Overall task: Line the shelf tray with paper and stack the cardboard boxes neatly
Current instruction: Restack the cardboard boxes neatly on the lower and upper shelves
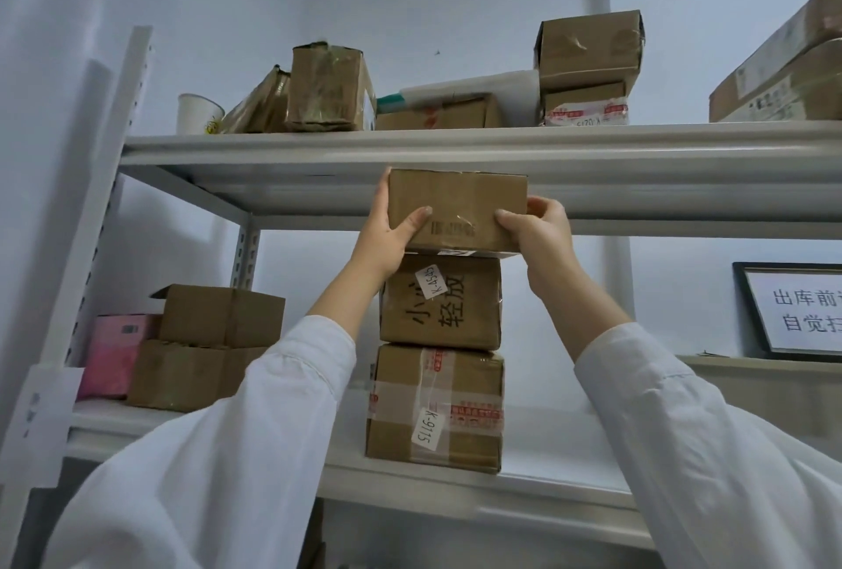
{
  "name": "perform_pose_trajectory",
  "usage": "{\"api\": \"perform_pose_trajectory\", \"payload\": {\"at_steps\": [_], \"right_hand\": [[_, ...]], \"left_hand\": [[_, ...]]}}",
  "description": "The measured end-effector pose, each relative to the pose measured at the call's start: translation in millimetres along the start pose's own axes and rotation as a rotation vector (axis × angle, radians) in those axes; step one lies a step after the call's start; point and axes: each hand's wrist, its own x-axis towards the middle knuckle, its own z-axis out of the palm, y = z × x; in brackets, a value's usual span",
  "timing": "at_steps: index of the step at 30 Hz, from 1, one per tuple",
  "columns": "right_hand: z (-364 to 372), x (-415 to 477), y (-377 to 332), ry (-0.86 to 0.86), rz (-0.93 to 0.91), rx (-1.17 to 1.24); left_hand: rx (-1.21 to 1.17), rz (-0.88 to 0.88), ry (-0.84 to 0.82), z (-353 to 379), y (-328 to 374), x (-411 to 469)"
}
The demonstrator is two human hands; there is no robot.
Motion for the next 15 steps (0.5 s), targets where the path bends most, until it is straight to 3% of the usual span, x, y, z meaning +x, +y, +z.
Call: {"api": "perform_pose_trajectory", "payload": {"at_steps": [8, 15], "right_hand": [[7, 2, 31, -0.161, 0.044, -0.060], [7, 1, 51, -0.144, 0.146, -0.109]], "left_hand": [[-0.071, -0.164, 0.065, 7, -39, 20], [-0.070, -0.256, 0.042, 17, -50, 16]]}}
